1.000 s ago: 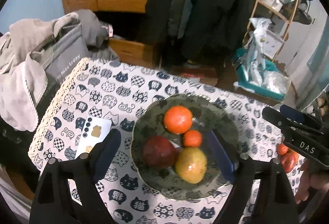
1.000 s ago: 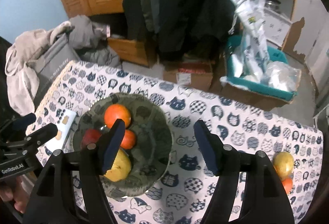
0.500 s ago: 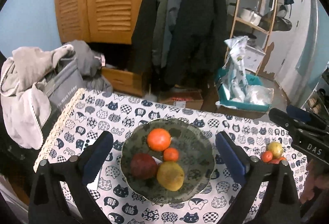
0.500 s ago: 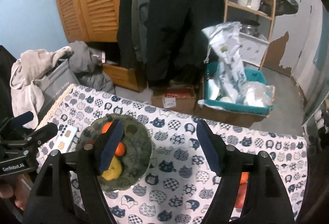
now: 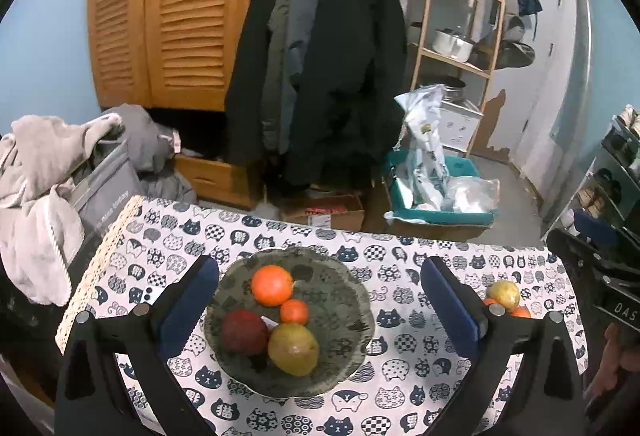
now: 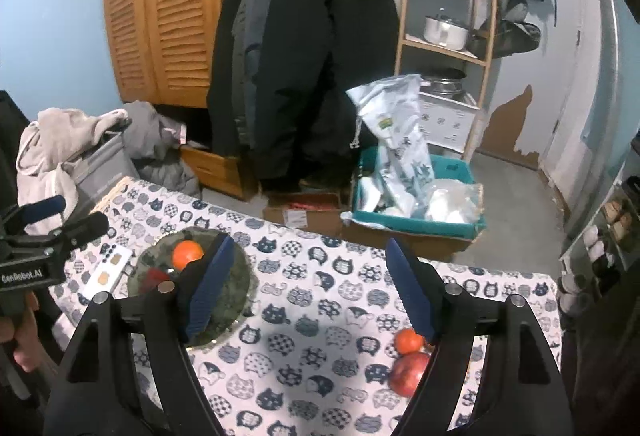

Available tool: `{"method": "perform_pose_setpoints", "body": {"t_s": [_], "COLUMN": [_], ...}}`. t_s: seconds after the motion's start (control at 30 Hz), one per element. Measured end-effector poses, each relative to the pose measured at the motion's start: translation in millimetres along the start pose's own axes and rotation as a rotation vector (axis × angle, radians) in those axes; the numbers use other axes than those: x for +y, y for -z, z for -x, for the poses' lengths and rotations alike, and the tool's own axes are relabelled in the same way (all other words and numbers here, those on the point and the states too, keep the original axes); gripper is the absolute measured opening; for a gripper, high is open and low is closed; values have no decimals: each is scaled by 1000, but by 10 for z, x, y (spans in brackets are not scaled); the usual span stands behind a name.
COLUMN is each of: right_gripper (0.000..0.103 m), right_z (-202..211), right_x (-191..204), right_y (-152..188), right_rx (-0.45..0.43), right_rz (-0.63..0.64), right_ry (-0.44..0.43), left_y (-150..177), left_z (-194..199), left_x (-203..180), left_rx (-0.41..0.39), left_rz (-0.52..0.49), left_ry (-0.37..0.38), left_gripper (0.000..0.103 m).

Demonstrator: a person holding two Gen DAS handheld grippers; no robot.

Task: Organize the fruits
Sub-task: 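Move both tools back over the remaining fruit cluster, then lower the left tool onto the red apple while the right tool approaches an orange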

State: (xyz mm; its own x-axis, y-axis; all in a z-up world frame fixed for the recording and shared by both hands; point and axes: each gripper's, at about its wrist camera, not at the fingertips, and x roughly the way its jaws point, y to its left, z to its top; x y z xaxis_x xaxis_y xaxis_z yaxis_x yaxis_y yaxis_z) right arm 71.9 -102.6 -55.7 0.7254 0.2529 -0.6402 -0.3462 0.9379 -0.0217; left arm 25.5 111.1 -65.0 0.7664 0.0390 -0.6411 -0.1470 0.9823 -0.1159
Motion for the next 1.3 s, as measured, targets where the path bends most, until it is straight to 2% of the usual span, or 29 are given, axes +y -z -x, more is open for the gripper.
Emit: {"method": "perform_pose_setpoints", "body": {"t_s": [0.37,0.73,1.1,1.3], "right_gripper": [78,78,78,78], "right_z": [247,437,600,579], "right_x": [-469,-1214,-1683,-1930], "right_y": [218,498,791,970], "right_rx": [-8,14,34,67], "right_rz": [-13,-151,-234,-285], "right_ry": [97,205,271,294], "left_y": [-11,71,144,239], "left_z": [-4,-194,-279,-417], "left_x": [-414,-1104,-1714,-2015], "left_rx": [3,61,91,140], "left_rz": [-54,-154,-233,-265], "left_ry": [47,123,183,226], "left_gripper": [102,102,102,102]}}
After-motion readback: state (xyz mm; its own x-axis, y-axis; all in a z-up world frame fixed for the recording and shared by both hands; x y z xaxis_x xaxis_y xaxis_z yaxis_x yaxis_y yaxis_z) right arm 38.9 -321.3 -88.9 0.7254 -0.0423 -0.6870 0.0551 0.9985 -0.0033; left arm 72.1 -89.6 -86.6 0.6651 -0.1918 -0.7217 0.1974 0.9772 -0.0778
